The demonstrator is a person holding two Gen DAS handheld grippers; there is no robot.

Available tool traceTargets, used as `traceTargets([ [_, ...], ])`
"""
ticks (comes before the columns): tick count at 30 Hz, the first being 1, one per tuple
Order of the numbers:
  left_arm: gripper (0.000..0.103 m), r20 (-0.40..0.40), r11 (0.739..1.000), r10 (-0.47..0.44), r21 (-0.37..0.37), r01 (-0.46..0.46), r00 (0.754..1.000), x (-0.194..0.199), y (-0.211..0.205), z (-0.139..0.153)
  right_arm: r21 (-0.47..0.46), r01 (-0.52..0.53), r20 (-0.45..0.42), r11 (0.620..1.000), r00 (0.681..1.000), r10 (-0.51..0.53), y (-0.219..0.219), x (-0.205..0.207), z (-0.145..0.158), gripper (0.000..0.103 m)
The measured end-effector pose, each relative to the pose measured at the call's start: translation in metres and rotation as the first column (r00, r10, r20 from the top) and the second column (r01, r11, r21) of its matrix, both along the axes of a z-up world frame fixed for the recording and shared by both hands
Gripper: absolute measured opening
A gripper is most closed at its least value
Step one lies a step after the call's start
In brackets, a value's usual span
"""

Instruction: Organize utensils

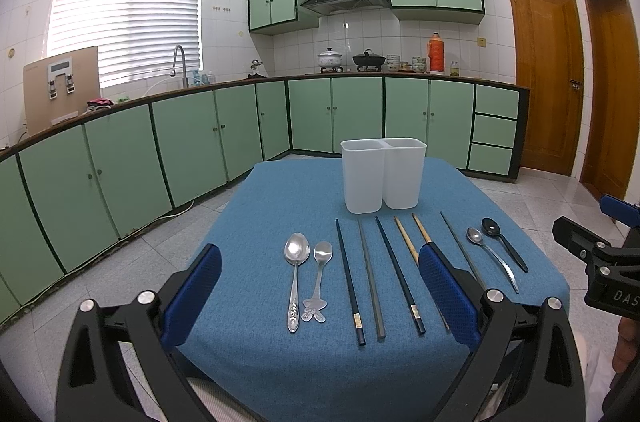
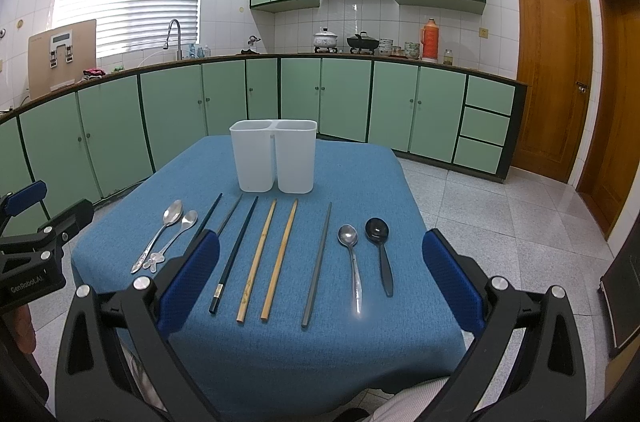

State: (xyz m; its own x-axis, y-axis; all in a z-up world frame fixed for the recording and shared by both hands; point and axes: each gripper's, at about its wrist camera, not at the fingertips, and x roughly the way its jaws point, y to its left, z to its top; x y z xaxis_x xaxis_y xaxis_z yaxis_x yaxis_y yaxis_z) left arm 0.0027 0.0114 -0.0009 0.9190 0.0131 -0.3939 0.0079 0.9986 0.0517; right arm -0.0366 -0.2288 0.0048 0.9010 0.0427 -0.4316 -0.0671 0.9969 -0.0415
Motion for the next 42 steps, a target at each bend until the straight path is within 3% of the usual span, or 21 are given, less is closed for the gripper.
traceTargets([
  [20,0.097,-0.017,1.0,0.023,0.004,-0.023,1.0,0.01,0.011,-0.006,-0.018,0.024,-0.008,1.0,1.0,-0.024,-0.005,0.011,-0.007,0.098],
  [32,0.097,-0.191,0.992,0.123,0.031,-0.119,0.974,0.098,0.056,-0.044,-0.052,0.129,-0.062,0.99,0.989,-0.132,-0.035,0.079,-0.024,0.098],
  [42,0.097,-0.319,0.994,0.113,0.036,-0.107,0.941,0.178,0.049,-0.071,-0.077,0.179,-0.137,0.981,0.973,-0.188,-0.042,0.134,-0.047,0.091],
])
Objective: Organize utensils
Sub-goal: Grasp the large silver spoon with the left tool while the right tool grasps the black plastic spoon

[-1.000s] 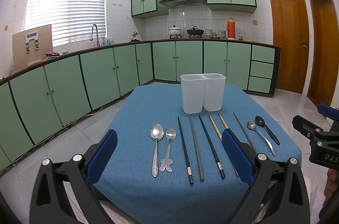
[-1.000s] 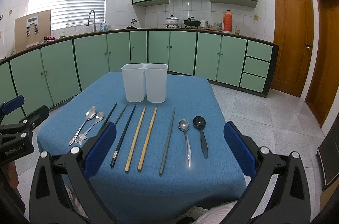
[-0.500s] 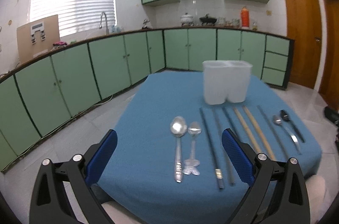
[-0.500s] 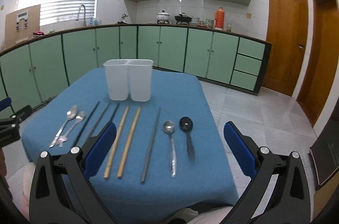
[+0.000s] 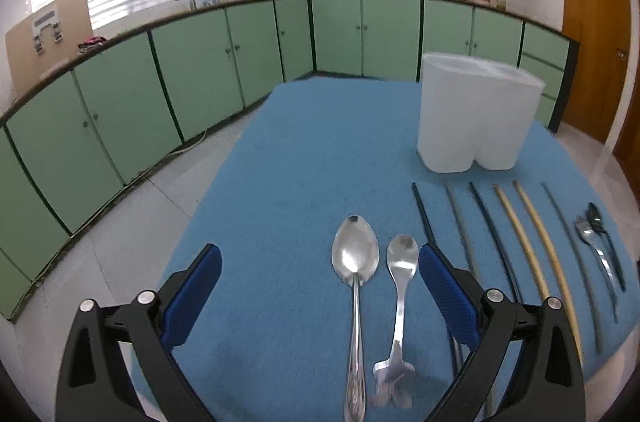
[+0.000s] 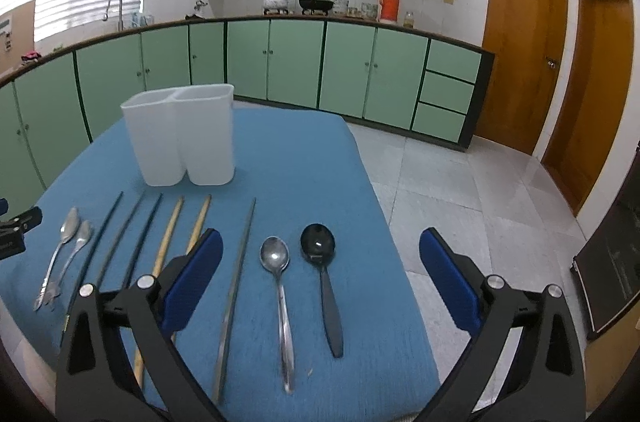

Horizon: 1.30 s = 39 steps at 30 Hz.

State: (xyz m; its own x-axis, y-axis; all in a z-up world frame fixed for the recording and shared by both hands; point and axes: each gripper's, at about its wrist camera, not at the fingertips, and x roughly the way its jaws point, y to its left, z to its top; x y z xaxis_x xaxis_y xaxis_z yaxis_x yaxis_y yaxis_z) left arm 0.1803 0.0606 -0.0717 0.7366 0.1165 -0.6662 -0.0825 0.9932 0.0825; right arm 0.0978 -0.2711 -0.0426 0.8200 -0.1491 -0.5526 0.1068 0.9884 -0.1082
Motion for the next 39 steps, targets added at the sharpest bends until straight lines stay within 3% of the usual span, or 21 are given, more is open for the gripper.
traceTargets([
  [3,0.096,-0.05,1.0,-0.002,-0.002,0.001,0.999,0.022,0.0,-0.012,0.006,-0.002,-0.033,1.0,0.999,0.003,-0.002,0.014,-0.007,0.08],
  [10,0.088,-0.127,0.999,-0.008,-0.047,0.002,0.992,0.052,0.006,-0.03,0.011,-0.011,-0.074,1.0,0.997,0.012,-0.003,0.031,-0.019,0.078],
  [23,0.077,-0.161,0.997,-0.024,-0.082,0.01,0.987,0.069,0.01,-0.046,0.01,-0.029,-0.113,1.0,0.993,0.03,0.002,0.052,-0.032,0.078],
  [29,0.058,-0.154,0.994,-0.032,-0.105,0.016,0.988,0.075,0.014,-0.046,0.01,-0.024,-0.125,1.0,0.992,0.025,0.001,0.058,-0.037,0.078],
  [35,0.035,-0.139,0.992,-0.044,-0.124,0.027,0.989,0.067,0.01,-0.045,0.01,-0.022,-0.158,1.0,0.987,0.023,-0.003,0.064,-0.045,0.066],
  [39,0.034,-0.128,0.991,-0.043,-0.133,0.026,0.991,0.067,0.011,-0.046,0.008,-0.019,-0.179,1.0,0.984,0.02,-0.008,0.066,-0.049,0.059],
])
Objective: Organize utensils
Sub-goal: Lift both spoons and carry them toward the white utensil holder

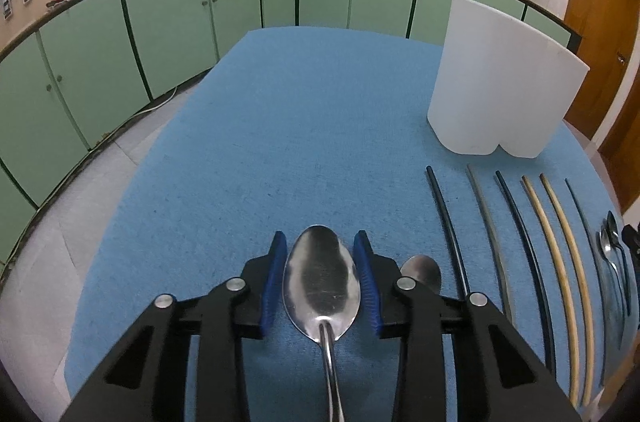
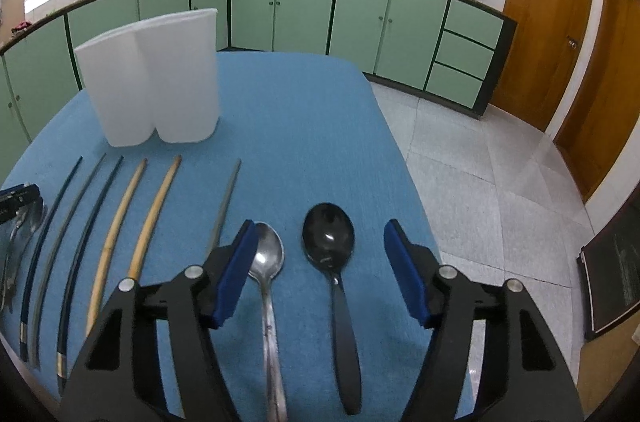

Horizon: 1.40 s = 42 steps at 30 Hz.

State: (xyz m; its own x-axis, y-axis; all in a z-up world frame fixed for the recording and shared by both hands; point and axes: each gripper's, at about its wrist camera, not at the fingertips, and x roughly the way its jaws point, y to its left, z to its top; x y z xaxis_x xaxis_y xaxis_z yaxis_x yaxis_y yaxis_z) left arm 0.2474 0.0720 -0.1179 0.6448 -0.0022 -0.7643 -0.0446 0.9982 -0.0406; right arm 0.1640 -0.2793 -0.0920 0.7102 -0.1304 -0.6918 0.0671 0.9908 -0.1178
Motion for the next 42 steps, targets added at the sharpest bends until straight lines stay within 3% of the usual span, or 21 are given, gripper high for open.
traceTargets([
  [5,0.034,0.016,1.0,0.007,-0.022,-0.007,1.0,-0.006,-0.002,0.003,0.003,0.006,-0.024,1.0,1.0,-0.005,-0.006,0.01,-0.003,0.056],
  [13,0.034,0.061,1.0,0.007,0.003,-0.007,0.998,-0.008,-0.009,0.013,0.018,0.016,-0.059,1.0,0.998,-0.014,-0.011,0.029,-0.011,0.051],
  [23,0.034,0.059,1.0,0.005,0.007,-0.005,0.998,-0.002,-0.008,0.01,0.04,0.024,-0.123,0.999,0.992,-0.019,-0.018,0.044,-0.022,0.049],
  [27,0.034,0.069,1.0,-0.008,0.017,0.007,0.998,-0.005,-0.01,0.011,0.062,0.004,-0.155,0.998,0.988,0.006,-0.021,0.049,-0.02,0.036],
  [30,0.034,0.075,1.0,-0.015,0.017,0.014,0.997,-0.008,-0.009,0.013,0.058,-0.012,-0.164,0.998,0.986,0.022,-0.02,0.05,-0.017,0.034],
  [42,0.034,0.163,1.0,-0.017,-0.009,0.019,0.986,-0.047,-0.004,0.039,0.116,-0.067,0.0,0.991,0.998,0.068,-0.009,0.018,0.027,0.034],
])
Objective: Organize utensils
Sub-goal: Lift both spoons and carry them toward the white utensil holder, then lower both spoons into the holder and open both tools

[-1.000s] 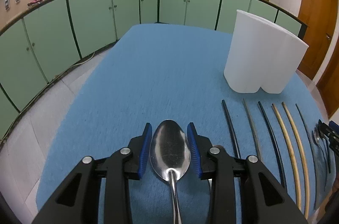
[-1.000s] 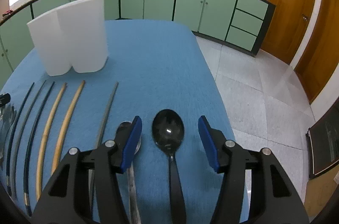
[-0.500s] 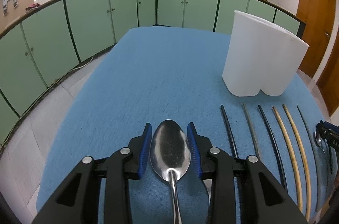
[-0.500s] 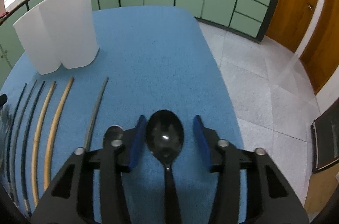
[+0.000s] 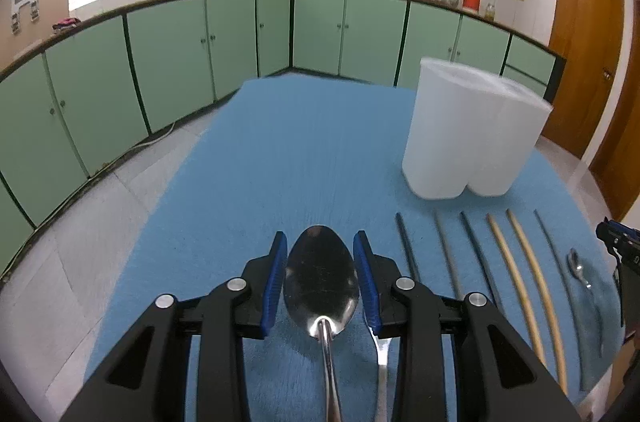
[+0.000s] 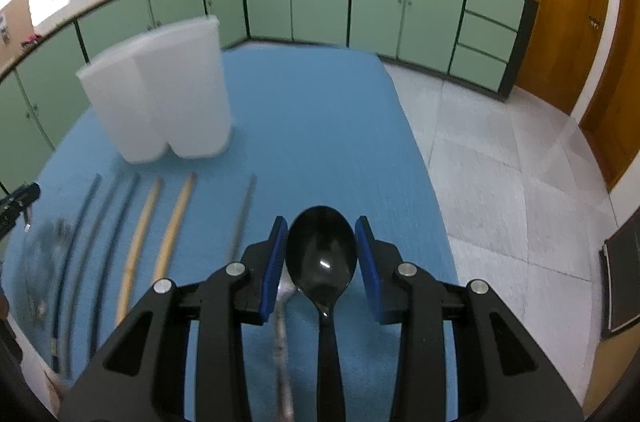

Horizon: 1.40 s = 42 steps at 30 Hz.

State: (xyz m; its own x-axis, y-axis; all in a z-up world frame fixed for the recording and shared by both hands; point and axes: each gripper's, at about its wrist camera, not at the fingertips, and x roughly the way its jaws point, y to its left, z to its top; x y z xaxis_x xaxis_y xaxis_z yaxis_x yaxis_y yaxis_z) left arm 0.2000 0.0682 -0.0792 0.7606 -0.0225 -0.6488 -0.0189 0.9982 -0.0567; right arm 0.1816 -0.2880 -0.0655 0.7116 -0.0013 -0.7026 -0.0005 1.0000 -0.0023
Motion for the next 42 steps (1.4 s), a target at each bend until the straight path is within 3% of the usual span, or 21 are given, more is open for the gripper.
traceTargets([
  [13,0.034,0.197,0.997,-0.027,-0.071,0.042,0.98,-0.035,0.006,0.056,0.17,-0.156,0.251,0.973,0.962,0.11,0.01,-0.025,0.065,0.034],
  [22,0.033,0.232,0.992,-0.011,-0.116,0.039,0.973,-0.023,0.017,0.061,0.184,-0.21,0.283,0.96,0.947,0.153,0.026,-0.011,0.073,0.034],
  [29,0.033,0.289,0.992,-0.014,-0.117,0.05,0.957,-0.014,0.015,0.08,0.212,-0.244,0.358,0.946,0.92,0.158,0.031,0.009,0.086,0.034],
  [35,0.033,0.377,0.991,-0.035,-0.108,0.082,0.925,0.009,0.006,0.113,0.231,-0.283,0.436,0.931,0.885,0.161,0.032,0.044,0.107,0.034],
  [42,0.033,0.492,0.989,-0.048,-0.101,0.112,0.869,0.057,-0.016,0.151,0.268,-0.304,0.519,0.914,0.845,0.129,0.029,0.097,0.124,0.034],
])
